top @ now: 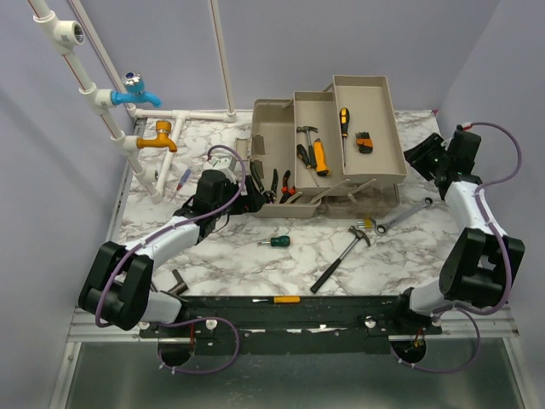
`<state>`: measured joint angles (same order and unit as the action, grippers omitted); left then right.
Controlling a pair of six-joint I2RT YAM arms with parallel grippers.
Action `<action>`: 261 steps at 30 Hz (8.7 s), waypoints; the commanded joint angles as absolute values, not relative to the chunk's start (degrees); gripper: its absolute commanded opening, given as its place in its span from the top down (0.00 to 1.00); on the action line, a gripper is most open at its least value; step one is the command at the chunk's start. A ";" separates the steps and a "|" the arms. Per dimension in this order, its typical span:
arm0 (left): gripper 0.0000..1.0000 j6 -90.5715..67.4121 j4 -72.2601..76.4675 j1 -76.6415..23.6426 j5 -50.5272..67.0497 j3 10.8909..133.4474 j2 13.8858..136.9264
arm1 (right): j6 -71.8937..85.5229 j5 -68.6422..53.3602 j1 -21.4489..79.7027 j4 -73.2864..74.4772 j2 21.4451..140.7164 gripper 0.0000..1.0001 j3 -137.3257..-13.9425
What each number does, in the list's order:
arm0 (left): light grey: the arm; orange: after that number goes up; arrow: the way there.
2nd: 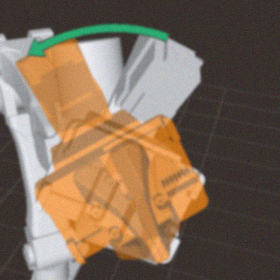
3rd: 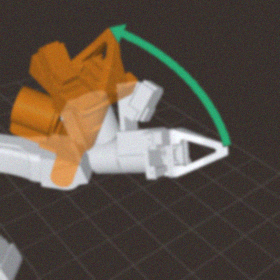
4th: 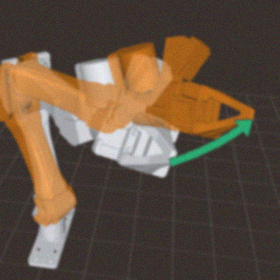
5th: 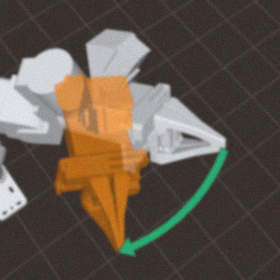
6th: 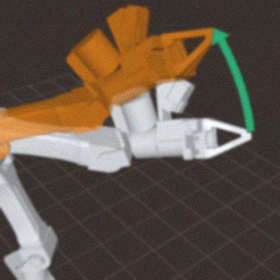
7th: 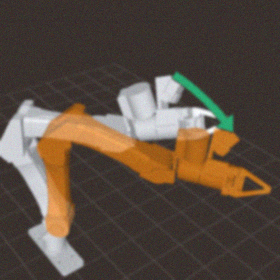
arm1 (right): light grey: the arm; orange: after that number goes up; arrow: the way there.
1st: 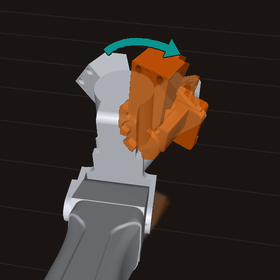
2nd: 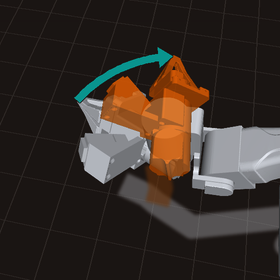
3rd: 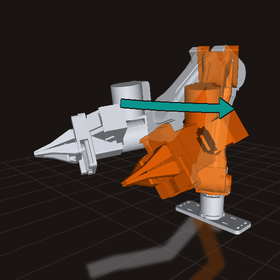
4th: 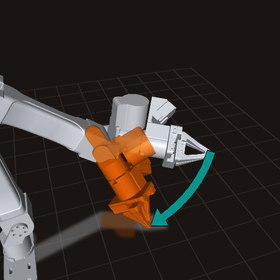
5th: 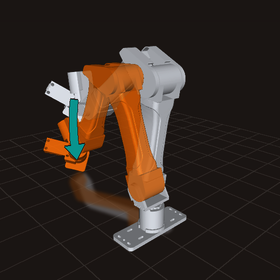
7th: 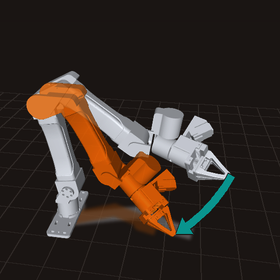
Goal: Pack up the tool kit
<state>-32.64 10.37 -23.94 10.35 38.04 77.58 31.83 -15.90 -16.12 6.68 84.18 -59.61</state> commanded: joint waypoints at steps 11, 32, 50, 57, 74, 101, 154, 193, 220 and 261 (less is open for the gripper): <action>0.09 -33.31 12.55 -23.91 11.69 36.93 75.67 | 25.97 -25.38 -15.91 7.76 95.30 0.57 -59.36; 0.09 -33.22 12.41 -23.91 12.79 36.50 74.63 | 19.83 -11.36 -11.36 16.43 93.47 0.64 -61.52; 0.10 -32.52 11.78 -23.91 14.02 37.78 76.89 | 16.00 7.60 -0.94 27.64 82.05 0.99 -72.82; 0.22 -32.42 11.31 -23.91 12.61 37.71 76.86 | 13.08 20.67 6.22 35.45 83.97 0.99 -82.75; 0.28 -32.15 22.62 -24.31 29.06 37.89 81.71 | 5.42 50.53 27.27 44.12 96.58 0.99 -102.53; 0.23 -31.73 20.91 -30.33 30.14 42.30 84.77 | -46.92 84.69 50.55 -7.95 112.92 0.96 -97.88; 0.11 -37.09 17.75 -16.59 3.00 18.02 44.78 | -104.92 92.54 63.07 -102.22 126.69 0.09 -115.54; 0.11 -42.63 17.21 -16.87 14.22 38.30 74.17 | 20.64 23.33 38.02 8.88 81.46 0.02 -78.66; 0.11 -53.64 24.68 -13.42 17.58 59.03 100.75 | 24.08 7.47 21.56 22.19 106.77 0.29 -93.69; 0.45 -56.39 25.89 -15.47 22.39 47.73 96.66 | 17.97 8.21 18.81 21.20 90.23 0.42 -77.04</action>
<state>-57.28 30.22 -15.94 14.94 43.09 90.80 19.64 8.78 18.74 17.26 91.29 -78.63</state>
